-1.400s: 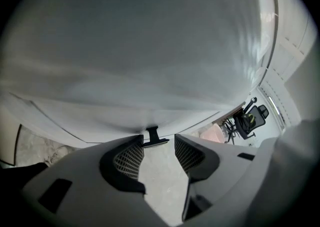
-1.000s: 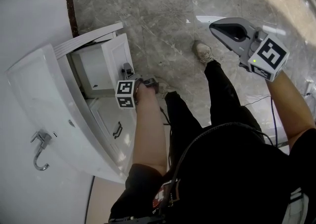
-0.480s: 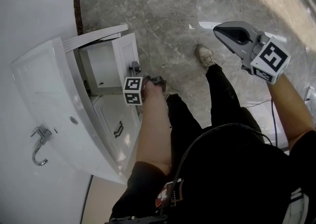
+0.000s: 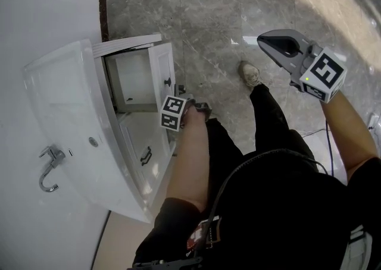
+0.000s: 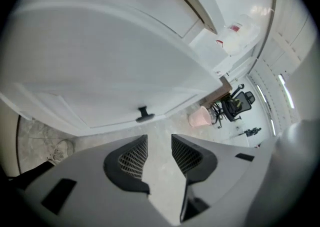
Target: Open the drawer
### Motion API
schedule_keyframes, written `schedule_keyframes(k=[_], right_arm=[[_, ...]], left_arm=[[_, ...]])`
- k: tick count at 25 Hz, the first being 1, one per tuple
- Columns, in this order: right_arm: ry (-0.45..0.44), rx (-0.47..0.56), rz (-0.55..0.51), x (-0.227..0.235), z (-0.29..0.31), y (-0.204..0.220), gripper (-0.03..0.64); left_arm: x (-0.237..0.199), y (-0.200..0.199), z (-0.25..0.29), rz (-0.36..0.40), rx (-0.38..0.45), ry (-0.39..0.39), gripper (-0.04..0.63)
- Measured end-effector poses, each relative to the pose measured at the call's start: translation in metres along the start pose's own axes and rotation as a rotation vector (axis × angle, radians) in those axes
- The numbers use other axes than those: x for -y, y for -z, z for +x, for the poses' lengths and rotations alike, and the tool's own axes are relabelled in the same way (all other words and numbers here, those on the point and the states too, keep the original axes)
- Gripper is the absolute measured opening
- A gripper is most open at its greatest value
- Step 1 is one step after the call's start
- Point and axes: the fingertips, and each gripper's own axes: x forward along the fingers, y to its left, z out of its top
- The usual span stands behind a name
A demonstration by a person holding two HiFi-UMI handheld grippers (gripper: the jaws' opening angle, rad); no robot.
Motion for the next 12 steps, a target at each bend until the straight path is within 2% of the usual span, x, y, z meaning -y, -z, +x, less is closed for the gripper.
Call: schedule_keyframes(k=[4, 7, 12], right_arm=[[-0.006, 0.012, -0.042, -0.016, 0.001, -0.031, -0.005], [-0.016, 0.03, -0.068, -0.029, 0.004, -0.062, -0.005], [-0.012, 0.037, -0.117, -0.046, 0.011, -0.112, -0.005]], left_arm=[[0.037, 0.025, -0.027, 0.021, -0.099, 0.111, 0.135], [0.073, 0.022, -0.052, 0.069, -0.14, 0.207, 0.13], [0.122, -0.021, -0.1, 0.169, -0.13, 0.33, 0.0]])
